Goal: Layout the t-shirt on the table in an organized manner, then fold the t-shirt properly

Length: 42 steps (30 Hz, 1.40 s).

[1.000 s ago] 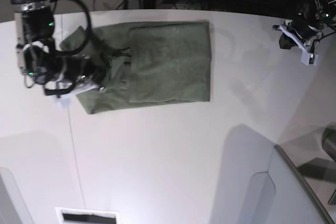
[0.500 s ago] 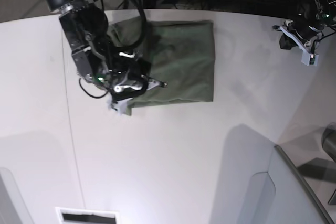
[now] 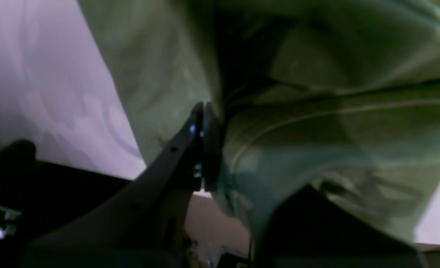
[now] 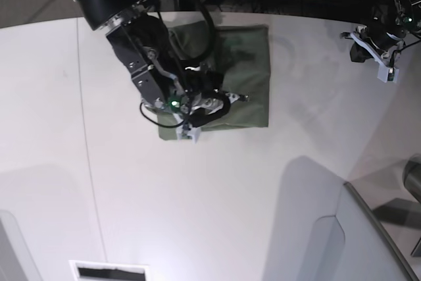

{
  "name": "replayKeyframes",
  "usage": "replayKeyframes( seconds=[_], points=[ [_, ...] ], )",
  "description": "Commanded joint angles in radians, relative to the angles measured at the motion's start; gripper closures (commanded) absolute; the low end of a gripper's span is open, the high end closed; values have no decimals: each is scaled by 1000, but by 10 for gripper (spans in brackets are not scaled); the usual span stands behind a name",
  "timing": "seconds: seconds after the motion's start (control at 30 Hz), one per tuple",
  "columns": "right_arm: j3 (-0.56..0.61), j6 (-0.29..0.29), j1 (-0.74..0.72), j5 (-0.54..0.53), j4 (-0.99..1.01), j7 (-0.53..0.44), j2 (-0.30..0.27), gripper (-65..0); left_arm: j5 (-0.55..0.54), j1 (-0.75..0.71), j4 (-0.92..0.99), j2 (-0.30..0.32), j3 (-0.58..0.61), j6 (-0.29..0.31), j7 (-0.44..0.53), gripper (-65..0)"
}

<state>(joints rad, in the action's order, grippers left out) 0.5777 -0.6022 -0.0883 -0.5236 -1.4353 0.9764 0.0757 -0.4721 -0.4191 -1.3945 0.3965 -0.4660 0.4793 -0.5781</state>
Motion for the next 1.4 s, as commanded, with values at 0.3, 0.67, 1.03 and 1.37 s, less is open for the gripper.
replayKeyframes(
  seconds=[0.3, 0.67, 1.03, 1.37],
  points=[
    [6, 3, -31, -10, 6, -43, 17, -6, -9, -2, -12, 17, -9, 5, 19, 0],
    [101, -45, -63, -16, 44, -78, 29, -6, -9, -2, -10, 17, -9, 5, 19, 0],
    [109, -42, -83, -16, 66, -101, 40, -6, -7, -2, -10, 17, 2, 5, 19, 0],
    [110, -40, -83, -17, 66, -101, 43, -6, -9, 125, 113, -21, 183, -1, 16, 0]
  ],
)
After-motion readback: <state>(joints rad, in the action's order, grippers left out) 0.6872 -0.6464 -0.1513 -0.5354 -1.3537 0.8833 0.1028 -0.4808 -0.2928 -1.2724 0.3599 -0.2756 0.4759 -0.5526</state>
